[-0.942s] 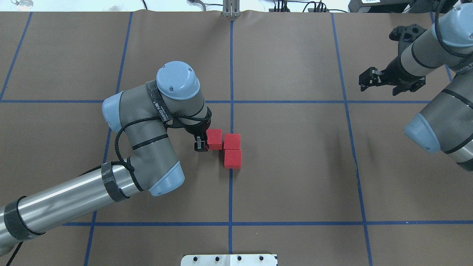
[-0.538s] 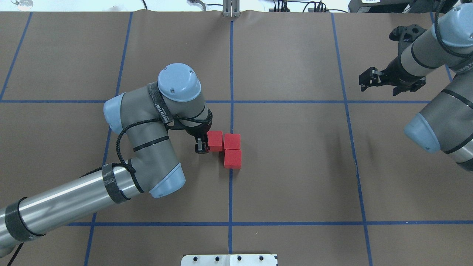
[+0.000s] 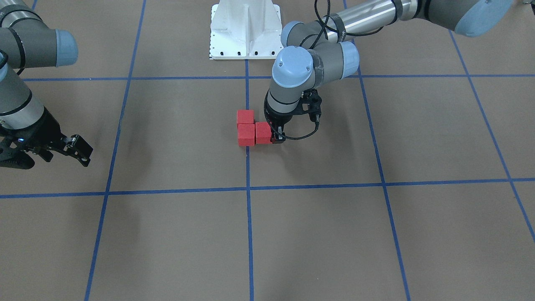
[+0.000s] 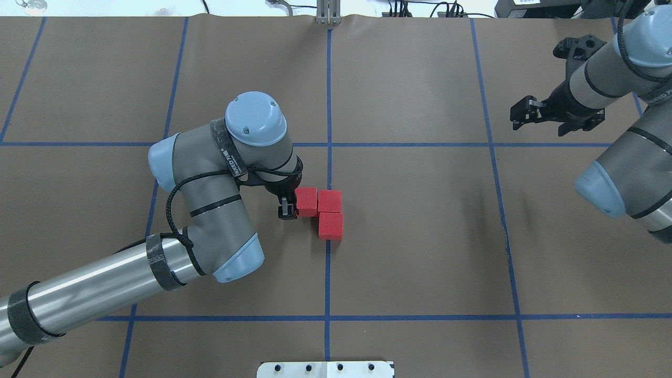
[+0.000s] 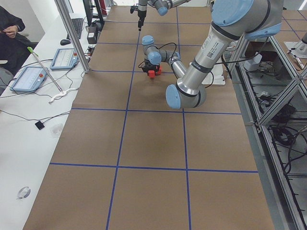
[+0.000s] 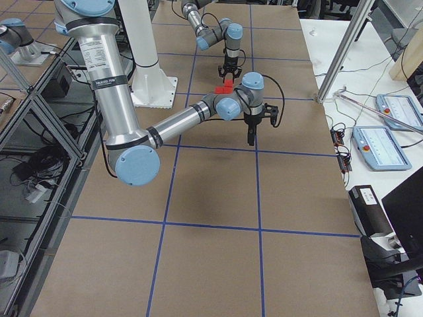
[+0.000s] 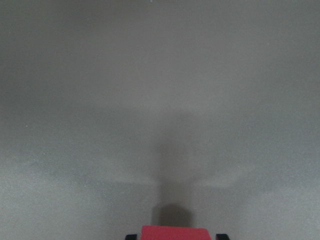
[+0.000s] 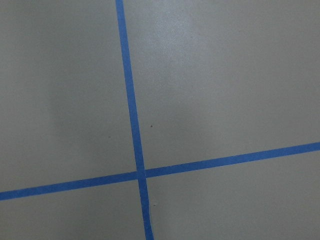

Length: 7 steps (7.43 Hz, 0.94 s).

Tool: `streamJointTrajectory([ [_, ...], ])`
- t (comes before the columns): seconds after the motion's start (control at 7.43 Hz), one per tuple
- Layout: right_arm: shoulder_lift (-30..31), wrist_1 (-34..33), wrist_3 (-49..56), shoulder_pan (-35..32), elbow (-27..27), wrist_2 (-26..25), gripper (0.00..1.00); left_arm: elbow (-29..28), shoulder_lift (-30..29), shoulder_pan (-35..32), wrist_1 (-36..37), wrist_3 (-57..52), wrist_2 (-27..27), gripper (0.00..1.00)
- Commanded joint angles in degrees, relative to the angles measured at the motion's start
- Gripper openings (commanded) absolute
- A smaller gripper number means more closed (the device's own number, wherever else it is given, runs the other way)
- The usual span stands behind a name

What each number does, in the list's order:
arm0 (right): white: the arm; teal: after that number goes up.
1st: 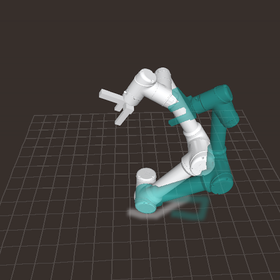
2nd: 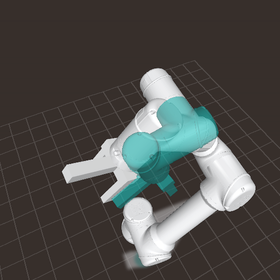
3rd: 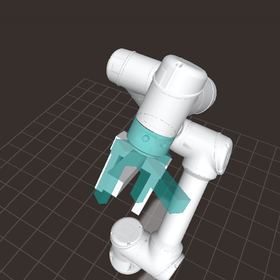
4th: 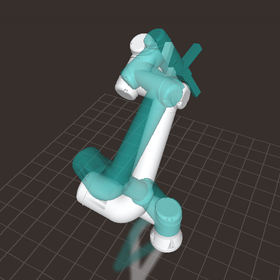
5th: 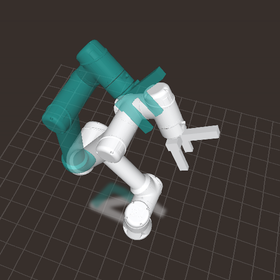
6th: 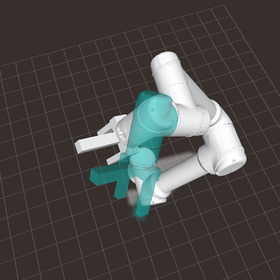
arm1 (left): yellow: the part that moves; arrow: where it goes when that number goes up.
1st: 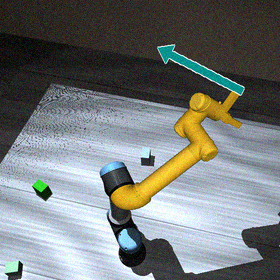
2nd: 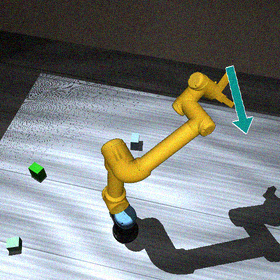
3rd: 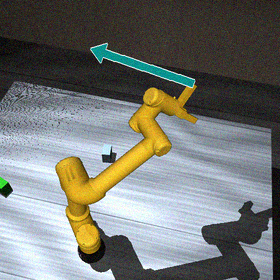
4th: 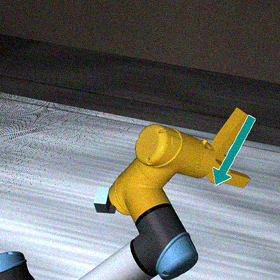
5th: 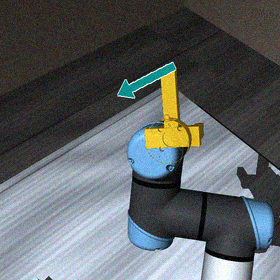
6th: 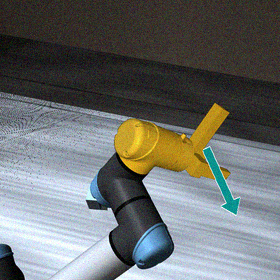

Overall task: Form red blocks into L shape at center
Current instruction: 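Lower and push the cube against the pair with the left gripper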

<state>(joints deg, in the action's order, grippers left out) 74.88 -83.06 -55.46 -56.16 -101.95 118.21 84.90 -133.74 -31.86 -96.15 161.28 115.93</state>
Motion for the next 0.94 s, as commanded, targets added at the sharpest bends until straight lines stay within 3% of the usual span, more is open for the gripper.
streamJointTrajectory([
  [0.0,0.0,0.0,0.0,0.0,0.0,0.0,0.99,0.0,0.0,0.1,-0.1,0.0,0.0,0.00],
  [0.81,0.0,0.1,0.0,0.0,0.3,0.0,0.99,-0.8,-0.5,0.3,-0.7,0.0,0.0,0.00],
])
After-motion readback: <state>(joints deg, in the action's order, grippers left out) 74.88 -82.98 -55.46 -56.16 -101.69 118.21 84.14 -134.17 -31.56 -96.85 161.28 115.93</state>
